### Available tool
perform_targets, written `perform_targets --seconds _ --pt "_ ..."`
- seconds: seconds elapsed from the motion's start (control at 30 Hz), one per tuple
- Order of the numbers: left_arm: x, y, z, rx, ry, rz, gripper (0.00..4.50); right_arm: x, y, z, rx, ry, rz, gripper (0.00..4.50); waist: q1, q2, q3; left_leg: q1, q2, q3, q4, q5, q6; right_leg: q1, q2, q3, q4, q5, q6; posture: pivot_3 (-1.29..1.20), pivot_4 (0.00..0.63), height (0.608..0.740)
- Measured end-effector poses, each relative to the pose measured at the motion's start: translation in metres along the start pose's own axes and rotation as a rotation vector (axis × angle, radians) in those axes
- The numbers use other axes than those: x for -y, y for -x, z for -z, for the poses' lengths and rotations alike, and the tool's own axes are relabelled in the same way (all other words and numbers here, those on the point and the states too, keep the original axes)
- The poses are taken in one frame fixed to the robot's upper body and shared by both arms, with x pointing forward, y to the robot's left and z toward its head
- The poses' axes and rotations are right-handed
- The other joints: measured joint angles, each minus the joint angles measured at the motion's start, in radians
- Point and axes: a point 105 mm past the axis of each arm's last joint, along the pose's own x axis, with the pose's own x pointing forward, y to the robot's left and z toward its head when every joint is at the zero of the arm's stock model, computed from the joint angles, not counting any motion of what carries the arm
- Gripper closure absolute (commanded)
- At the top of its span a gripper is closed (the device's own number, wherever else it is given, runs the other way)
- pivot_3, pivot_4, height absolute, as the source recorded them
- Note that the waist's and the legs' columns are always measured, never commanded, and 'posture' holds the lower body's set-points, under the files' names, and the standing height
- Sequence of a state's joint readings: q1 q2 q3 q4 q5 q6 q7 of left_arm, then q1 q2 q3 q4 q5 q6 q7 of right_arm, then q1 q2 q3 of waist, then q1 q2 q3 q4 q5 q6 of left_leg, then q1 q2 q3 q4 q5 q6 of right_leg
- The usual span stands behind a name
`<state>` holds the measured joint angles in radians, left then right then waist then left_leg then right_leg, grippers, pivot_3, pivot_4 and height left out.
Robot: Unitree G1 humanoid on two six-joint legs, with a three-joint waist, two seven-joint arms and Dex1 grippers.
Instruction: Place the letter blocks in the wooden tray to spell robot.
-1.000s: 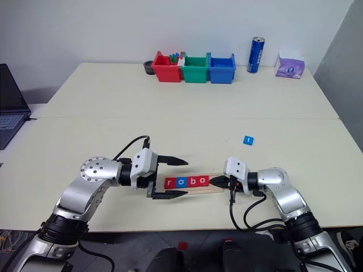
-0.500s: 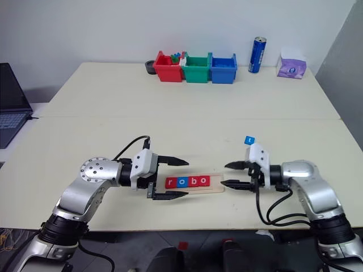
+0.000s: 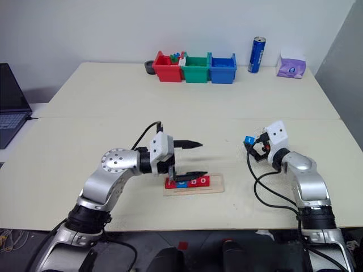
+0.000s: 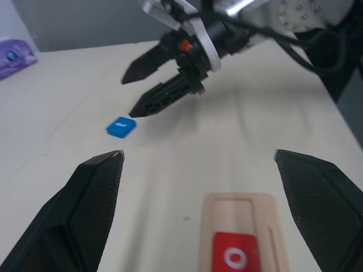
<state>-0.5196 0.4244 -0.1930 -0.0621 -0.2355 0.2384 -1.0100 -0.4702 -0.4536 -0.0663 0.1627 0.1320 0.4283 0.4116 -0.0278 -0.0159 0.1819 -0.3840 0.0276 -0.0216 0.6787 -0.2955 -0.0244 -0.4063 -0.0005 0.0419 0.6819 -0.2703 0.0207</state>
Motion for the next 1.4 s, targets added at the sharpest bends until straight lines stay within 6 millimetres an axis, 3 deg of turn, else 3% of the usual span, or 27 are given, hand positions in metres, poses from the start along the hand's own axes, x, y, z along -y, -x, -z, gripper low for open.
perform_targets --seconds 0.13,0.23,0.43,0.8,0.9,1.13,1.4 --pt "-0.013 -0.006 0.004 -0.02 0.0 -0.091 0.0 -0.002 -0.01 0.016 -0.044 -0.051 0.054 0.03 -0.001 0.0 0.0 0.0 0.0 0.0 -0.001 0.0 0.0 0.0 0.0 0.0 0.0 0.0 0.0 0.0 0.15 0.74" --pt "-0.017 -0.006 0.008 -0.037 0.001 -0.122 0.0 -0.009 -0.016 0.016 -0.04 -0.083 0.057 0.03 -0.003 0.0 0.0 0.0 0.0 0.0 -0.001 0.0 0.0 0.0 0.0 0.0 0.0 0.0 0.0 0.0 0.15 0.74" --pt "-0.015 -0.004 0.012 -0.054 0.019 -0.118 0.0 -0.021 -0.027 0.019 -0.055 -0.134 0.05 0.03 -0.003 0.0 0.0 0.0 0.0 0.0 -0.001 0.0 0.0 0.0 0.0 0.0 0.0 0.0 0.0 0.0 0.15 0.74" --pt "-0.012 -0.001 0.011 -0.057 0.012 -0.101 0.0 -0.02 -0.031 0.021 -0.063 -0.183 0.086 0.03 -0.003 0.0 0.0 0.0 0.0 0.0 -0.001 0.0 0.0 0.0 -0.001 0.0 0.0 0.0 0.0 0.0 0.15 0.74" --pt "-0.012 -0.001 0.011 -0.057 0.013 -0.101 0.0 -0.024 -0.031 0.019 -0.069 -0.202 0.109 0.58 -0.003 0.0 0.0 0.0 0.001 0.0 -0.001 0.0 0.0 0.0 -0.001 0.0 0.0 0.0 0.0 0.0 0.15 0.74" --pt "-0.012 -0.001 0.011 -0.057 0.013 -0.101 0.0 -0.035 -0.026 0.017 -0.08 -0.226 0.122 3.01 -0.004 0.001 0.0 0.0 0.001 0.0 -0.001 0.0 0.0 0.0 0.0 0.0 0.0 0.0 0.0 0.0 0.15 0.74" --pt "-0.012 -0.001 0.011 -0.056 0.013 -0.097 0.0 -0.038 -0.025 0.016 -0.091 -0.208 0.11 3.04 -0.004 0.001 0.0 0.0 0.0 0.0 -0.001 0.0 0.0 0.0 0.0 0.0 0.0 0.0 0.0 0.0 0.15 0.74"
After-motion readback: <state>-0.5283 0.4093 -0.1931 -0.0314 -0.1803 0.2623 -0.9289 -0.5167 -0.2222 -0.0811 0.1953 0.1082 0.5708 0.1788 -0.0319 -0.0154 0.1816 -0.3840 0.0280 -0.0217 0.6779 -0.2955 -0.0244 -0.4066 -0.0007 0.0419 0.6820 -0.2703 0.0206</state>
